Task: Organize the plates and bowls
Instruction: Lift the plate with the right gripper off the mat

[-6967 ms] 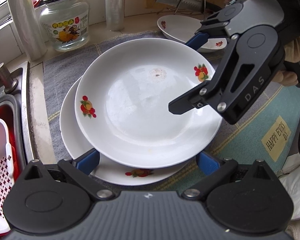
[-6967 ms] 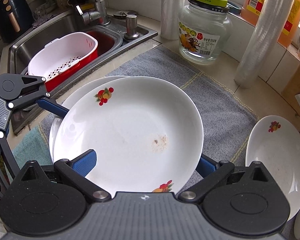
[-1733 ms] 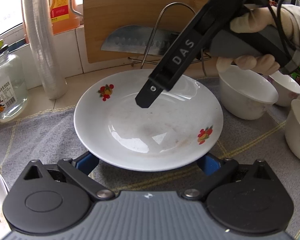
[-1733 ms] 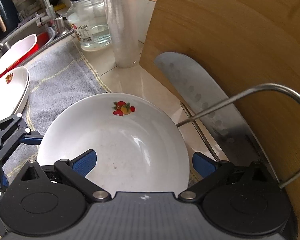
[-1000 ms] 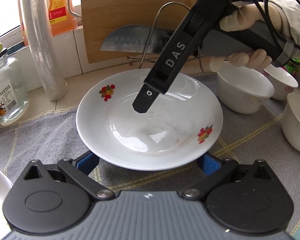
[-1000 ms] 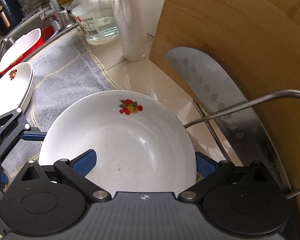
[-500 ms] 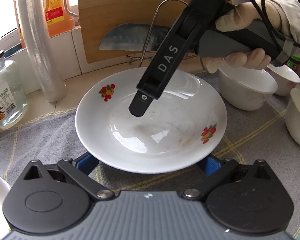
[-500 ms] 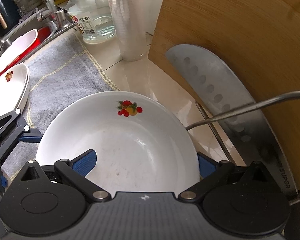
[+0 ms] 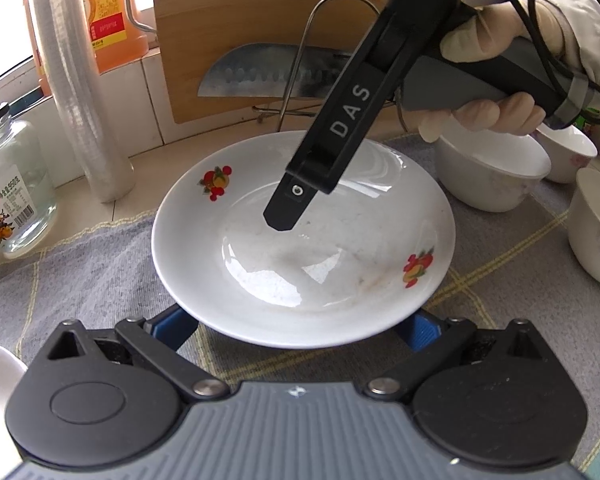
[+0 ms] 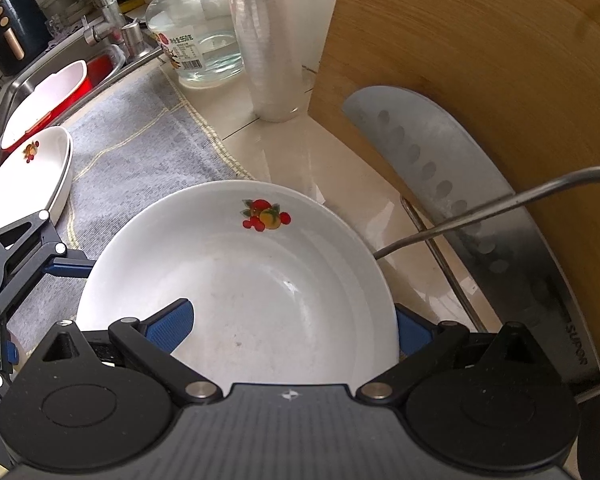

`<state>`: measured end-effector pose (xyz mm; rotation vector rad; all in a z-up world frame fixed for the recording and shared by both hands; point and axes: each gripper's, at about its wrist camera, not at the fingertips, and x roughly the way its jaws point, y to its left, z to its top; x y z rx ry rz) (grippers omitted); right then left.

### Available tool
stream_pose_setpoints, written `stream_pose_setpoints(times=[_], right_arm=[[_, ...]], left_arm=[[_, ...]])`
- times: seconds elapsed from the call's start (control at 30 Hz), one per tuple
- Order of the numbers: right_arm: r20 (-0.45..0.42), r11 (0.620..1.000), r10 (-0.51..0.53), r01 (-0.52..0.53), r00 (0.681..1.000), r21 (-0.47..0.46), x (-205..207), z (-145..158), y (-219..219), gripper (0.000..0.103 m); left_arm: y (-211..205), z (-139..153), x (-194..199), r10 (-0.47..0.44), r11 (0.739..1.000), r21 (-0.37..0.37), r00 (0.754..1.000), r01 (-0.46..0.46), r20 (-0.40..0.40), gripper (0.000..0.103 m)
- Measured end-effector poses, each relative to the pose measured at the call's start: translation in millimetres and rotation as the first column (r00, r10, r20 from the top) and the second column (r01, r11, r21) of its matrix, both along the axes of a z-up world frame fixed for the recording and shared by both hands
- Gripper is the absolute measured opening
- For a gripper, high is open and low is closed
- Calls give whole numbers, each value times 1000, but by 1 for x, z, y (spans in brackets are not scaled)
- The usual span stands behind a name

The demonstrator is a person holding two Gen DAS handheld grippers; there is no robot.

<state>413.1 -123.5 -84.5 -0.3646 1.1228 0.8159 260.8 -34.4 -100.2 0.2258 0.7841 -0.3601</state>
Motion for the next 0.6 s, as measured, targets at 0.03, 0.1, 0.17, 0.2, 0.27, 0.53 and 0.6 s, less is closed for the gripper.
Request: stream_pose_setpoints(times=[0.03, 0.1, 0.17, 0.2, 0.27, 0.53, 0.6], right_arm=[[-1, 1000, 0, 0, 1000, 2, 0, 0, 0, 103], [-3, 1000, 3, -3, 1000, 5, -1, 1, 0, 103], [-1, 1000, 9, -9, 1000, 5, -2, 3, 0, 103], [1, 1000, 11, -11, 1000, 4, -3, 4, 1, 103], [9, 1000, 15, -15, 1000, 2, -6, 6, 1, 103], [16, 1000, 20, -21, 1000, 13, -18, 17, 1, 103], [21, 1000, 23, -23, 1000, 14, -21, 21, 2, 103]], left_arm=[[0, 0, 2, 2, 1000, 0, 1000, -2, -3, 102], [0, 1, 2, 4, 1000, 0, 1000, -4, -6, 102], [1, 2, 1, 6, 1000, 0, 1000, -6, -5, 102], [1, 2, 0, 8, 1000, -2, 1000, -8, -3, 102], [1, 3, -3, 11, 1000, -3, 1000, -11, 2, 102], [1, 9, -12, 21, 1000, -9, 1000, -21, 8, 102], [2, 11, -14, 26, 1000, -11, 1000, -26, 10, 102]])
